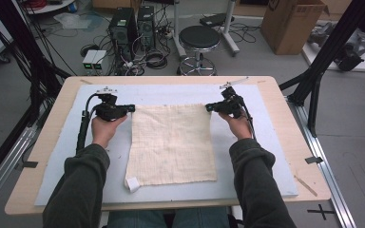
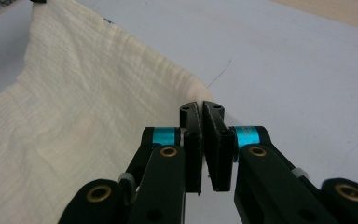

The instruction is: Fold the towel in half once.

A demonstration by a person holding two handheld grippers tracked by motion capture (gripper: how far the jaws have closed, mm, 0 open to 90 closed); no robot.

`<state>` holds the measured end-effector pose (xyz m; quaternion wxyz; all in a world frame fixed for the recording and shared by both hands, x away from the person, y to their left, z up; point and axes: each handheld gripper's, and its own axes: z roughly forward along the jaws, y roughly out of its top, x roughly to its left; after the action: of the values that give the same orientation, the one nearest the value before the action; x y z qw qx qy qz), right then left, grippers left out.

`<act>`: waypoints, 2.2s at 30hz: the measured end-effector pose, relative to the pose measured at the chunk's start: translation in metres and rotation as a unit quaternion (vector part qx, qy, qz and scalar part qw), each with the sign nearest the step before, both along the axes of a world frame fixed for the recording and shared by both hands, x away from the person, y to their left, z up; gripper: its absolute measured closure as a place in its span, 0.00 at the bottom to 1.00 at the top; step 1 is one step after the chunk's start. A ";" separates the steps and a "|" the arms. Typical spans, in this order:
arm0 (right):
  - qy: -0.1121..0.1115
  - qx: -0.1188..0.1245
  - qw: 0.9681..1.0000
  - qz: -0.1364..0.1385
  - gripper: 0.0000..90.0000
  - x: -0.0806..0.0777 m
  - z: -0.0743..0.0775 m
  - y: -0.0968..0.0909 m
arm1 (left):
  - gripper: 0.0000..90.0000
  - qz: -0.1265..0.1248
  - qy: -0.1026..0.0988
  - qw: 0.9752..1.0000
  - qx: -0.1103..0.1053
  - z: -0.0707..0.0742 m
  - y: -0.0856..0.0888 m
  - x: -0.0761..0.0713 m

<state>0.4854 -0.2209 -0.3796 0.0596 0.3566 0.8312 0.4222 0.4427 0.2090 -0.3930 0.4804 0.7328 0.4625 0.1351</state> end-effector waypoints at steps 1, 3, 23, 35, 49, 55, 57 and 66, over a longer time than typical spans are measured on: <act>0.001 0.007 1.000 0.001 0.96 -0.001 0.000 -0.001 | 0.97 -0.001 0.000 1.000 -0.002 0.000 0.000 -0.001; -0.001 0.013 1.000 0.003 0.96 -0.003 0.000 -0.004 | 0.97 -0.007 -0.002 1.000 0.001 0.002 -0.002 -0.003; -0.002 0.033 0.999 0.032 0.96 -0.027 0.004 -0.011 | 0.97 -0.024 -0.017 0.999 -0.017 0.005 0.009 -0.030; -0.009 0.042 0.998 0.049 0.96 -0.036 0.008 -0.009 | 0.97 -0.044 -0.027 0.998 -0.023 0.009 0.008 -0.040; -0.012 0.055 0.997 0.050 0.96 -0.047 0.011 -0.016 | 0.97 -0.062 -0.033 0.997 -0.025 0.012 0.005 -0.051; -0.012 0.059 0.997 0.056 0.96 -0.051 0.014 -0.015 | 0.97 -0.066 -0.033 0.997 -0.025 0.010 0.007 -0.056; -0.018 0.059 0.996 0.060 0.96 -0.052 0.014 -0.015 | 0.97 -0.066 -0.035 0.997 -0.028 0.010 0.008 -0.057; -0.014 0.065 0.996 0.060 0.96 -0.058 0.010 -0.016 | 0.97 -0.073 -0.036 0.996 -0.028 0.007 0.011 -0.063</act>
<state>0.4278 -0.2371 -0.3700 0.0229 0.3031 0.8210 0.4832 0.3794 0.2197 -0.3859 0.5253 0.7455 0.3943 0.1131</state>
